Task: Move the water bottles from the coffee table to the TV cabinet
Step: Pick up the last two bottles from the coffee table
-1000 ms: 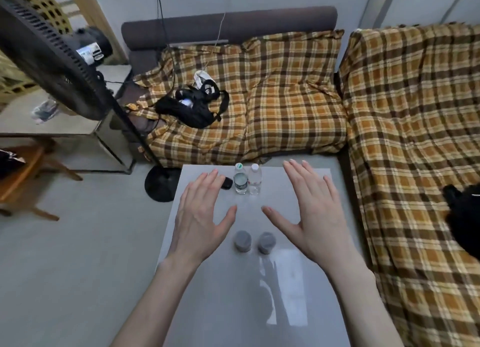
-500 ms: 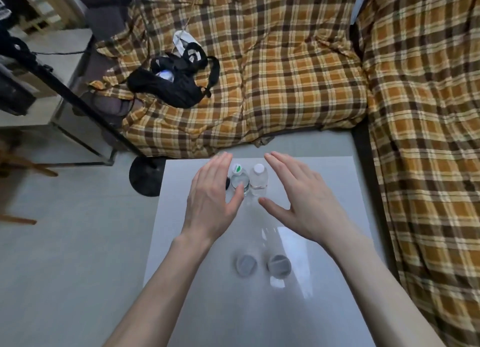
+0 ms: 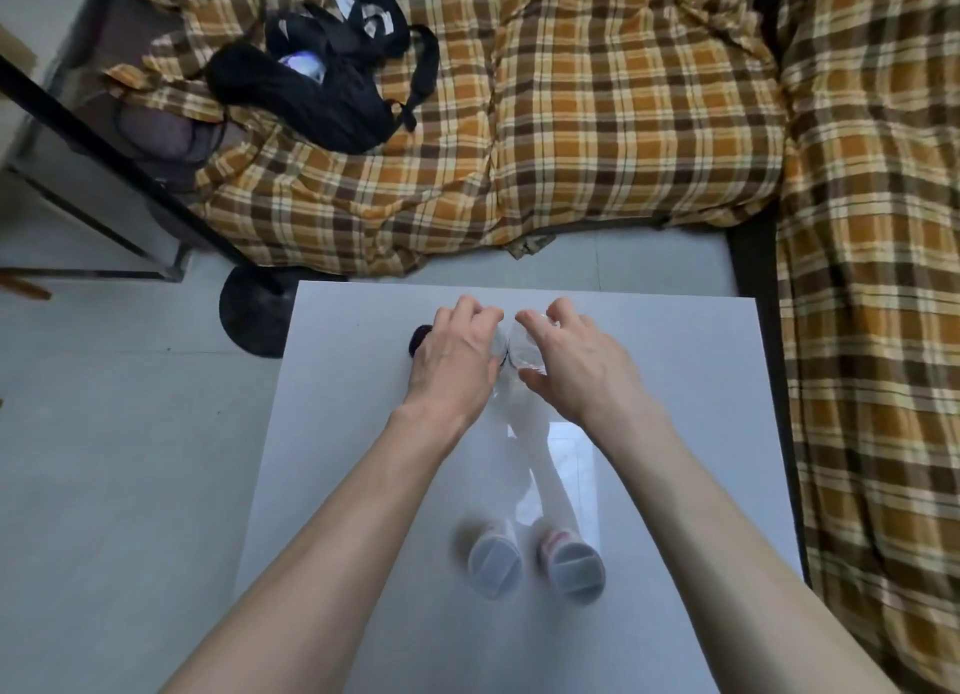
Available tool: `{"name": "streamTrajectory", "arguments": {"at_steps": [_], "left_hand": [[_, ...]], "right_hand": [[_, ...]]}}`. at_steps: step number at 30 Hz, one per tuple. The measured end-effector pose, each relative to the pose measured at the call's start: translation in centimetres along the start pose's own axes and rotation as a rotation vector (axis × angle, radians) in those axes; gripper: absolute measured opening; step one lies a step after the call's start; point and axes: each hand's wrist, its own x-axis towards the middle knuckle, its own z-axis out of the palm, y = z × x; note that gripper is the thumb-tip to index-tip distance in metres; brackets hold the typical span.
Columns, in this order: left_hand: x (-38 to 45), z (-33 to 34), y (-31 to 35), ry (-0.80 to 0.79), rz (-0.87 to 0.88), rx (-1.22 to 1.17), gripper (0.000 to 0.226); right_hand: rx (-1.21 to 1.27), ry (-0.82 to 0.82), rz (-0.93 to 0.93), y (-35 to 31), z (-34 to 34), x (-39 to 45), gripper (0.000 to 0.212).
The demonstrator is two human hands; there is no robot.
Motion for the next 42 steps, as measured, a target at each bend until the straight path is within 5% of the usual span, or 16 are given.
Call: {"name": "streamTrajectory", "arguments": {"at_steps": [4, 19, 30, 42], "left_hand": [[-0.2, 1.0, -0.5, 0.009, -0.037, -0.092, 0.022], [-15.4, -4.9, -0.8, 0.294, -0.044, -0.064, 0.029], [-38.8, -12.6, 0.7, 0.644, -0.41, -0.207, 0.031], [-65.5, -16.7, -3.2, 1.024, -0.839, -0.219, 0.029]], "right_hand": [[0.09, 0.016, 0.044, 0.5, 1.6, -0.4, 0.031], [0.171, 0.292, -0.067, -1.8, -5.5, -13.1, 0.027], [0.16, 0.376, -0.475, -11.8, -10.1, -26.8, 0.023], [0.224, 0.179, -1.014, -32.0, -9.2, -38.5, 0.021]]}}
